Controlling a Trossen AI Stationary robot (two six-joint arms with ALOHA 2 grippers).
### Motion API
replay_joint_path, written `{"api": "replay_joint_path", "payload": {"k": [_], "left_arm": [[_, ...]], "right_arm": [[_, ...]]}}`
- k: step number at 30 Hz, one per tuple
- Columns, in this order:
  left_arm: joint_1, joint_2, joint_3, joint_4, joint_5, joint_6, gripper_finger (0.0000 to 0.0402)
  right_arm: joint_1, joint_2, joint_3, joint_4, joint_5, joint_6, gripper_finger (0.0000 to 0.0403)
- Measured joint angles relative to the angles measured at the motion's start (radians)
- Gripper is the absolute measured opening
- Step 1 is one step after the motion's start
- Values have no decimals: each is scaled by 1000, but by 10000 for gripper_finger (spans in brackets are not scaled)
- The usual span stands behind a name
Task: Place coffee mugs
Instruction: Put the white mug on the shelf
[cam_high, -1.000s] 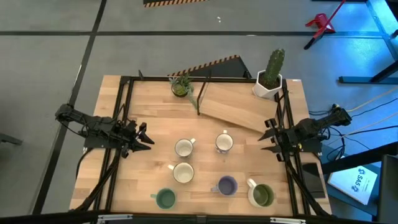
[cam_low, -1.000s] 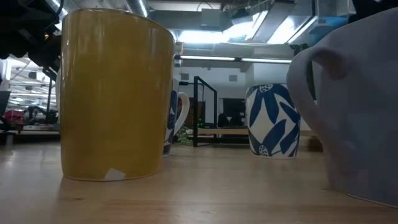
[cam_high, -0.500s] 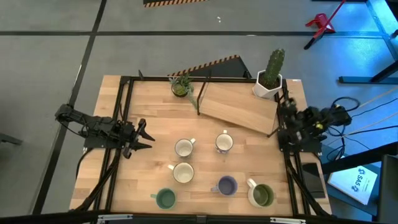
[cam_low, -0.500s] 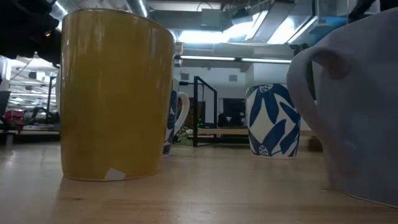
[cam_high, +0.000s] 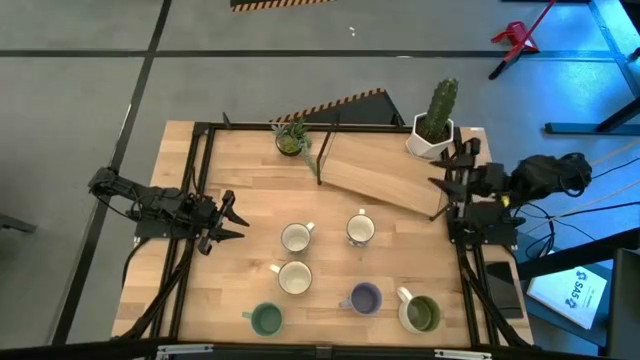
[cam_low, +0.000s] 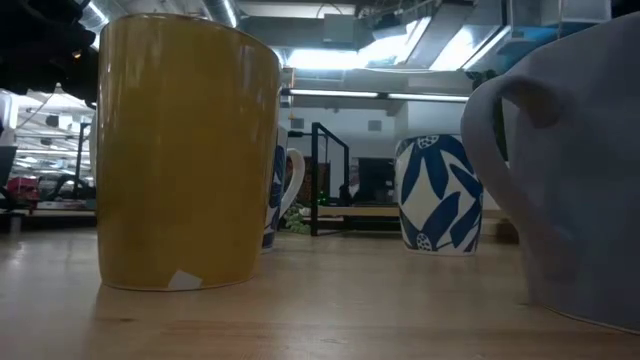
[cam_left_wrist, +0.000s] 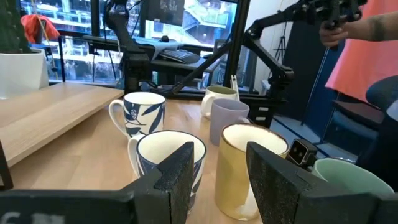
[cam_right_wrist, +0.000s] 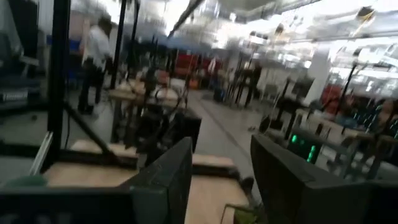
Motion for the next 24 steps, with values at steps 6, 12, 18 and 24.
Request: {"api": "replay_joint_path", "payload": {"k": [6, 12, 18, 24], "left_arm": [[0, 1, 0, 11, -3, -2, 142], [0, 1, 0, 25, -7, -50, 142], [-1, 1, 0, 103, -50, -53, 142], [-1, 2, 0, 242, -258, -207, 142]], "right_arm": [[0, 148, 74, 8, -2, 60, 152], [0, 255, 91, 68, -16, 242, 152], [0, 314, 91, 26, -136, 499, 152], [1, 353, 91, -275, -299, 795, 152]]}}
